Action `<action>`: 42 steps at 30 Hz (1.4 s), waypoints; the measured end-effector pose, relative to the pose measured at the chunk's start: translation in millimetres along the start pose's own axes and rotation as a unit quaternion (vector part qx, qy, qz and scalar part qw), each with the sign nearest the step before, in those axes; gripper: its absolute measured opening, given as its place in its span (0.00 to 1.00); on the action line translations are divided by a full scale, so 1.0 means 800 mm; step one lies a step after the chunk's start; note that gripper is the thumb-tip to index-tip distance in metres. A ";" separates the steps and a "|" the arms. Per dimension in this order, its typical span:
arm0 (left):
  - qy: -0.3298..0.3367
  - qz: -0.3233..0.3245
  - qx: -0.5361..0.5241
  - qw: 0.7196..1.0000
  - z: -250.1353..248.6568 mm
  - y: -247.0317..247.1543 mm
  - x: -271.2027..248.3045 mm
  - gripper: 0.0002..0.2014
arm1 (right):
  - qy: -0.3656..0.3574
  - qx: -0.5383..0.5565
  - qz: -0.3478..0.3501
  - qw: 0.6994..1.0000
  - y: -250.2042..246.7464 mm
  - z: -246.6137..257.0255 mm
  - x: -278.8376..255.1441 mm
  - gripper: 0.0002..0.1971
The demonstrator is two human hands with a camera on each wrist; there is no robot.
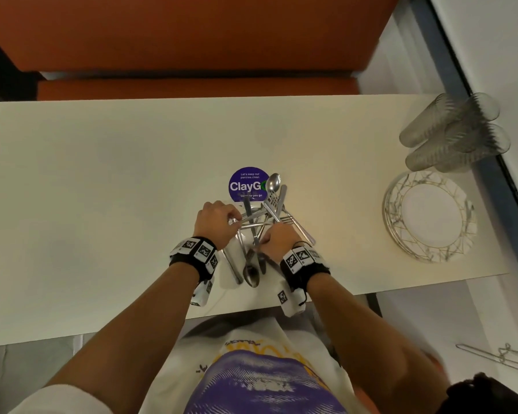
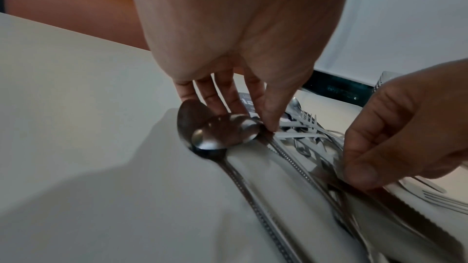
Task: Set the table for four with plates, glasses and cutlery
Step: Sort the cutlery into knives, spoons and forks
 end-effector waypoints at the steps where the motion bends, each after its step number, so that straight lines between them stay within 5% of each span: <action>1: 0.002 -0.001 0.000 1.000 0.000 -0.001 -0.001 0.07 | 0.019 0.010 -0.003 1.000 0.000 -0.005 0.005 0.16; 6: 0.004 -0.013 -0.008 1.000 -0.005 -0.006 -0.009 0.10 | 0.112 -0.008 -0.008 0.994 -0.010 -0.033 0.011 0.22; 16: 0.048 -0.064 -0.044 0.996 -0.050 -0.028 -0.014 0.20 | 0.050 0.169 0.042 0.983 -0.070 -0.038 -0.054 0.12; 19: 0.085 -0.059 -0.065 0.992 -0.074 -0.032 -0.008 0.18 | 0.026 0.238 0.017 0.971 -0.106 -0.036 -0.070 0.11; 24: 0.159 0.004 -0.137 0.978 -0.124 -0.032 -0.003 0.18 | -0.056 0.171 -0.069 0.981 -0.181 -0.018 -0.080 0.12; 27: 0.142 0.052 -0.209 0.966 -0.138 -0.029 0.000 0.16 | -0.105 0.159 -0.113 0.975 -0.222 0.002 -0.086 0.14; 32: 0.109 0.006 -0.299 0.948 -0.142 -0.047 -0.001 0.11 | -0.136 0.260 -0.208 0.933 -0.257 0.014 -0.076 0.16; 38: 0.046 -0.018 -0.354 0.934 -0.101 -0.043 0.000 0.13 | -0.119 0.385 -0.158 0.902 -0.219 0.013 -0.043 0.18; 42: -0.029 -0.031 -0.373 0.927 -0.064 -0.030 -0.003 0.13 | -0.086 0.277 -0.160 0.944 -0.192 -0.007 -0.012 0.10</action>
Point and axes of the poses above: each hand's wrist, its own x-axis towards the middle knuckle, its own y-axis out of the palm, z = x × y, the point moved 9 cm from there along x, towards the middle knuckle, and after that the axes turned 1 degree about x, right-handed, at the moved point
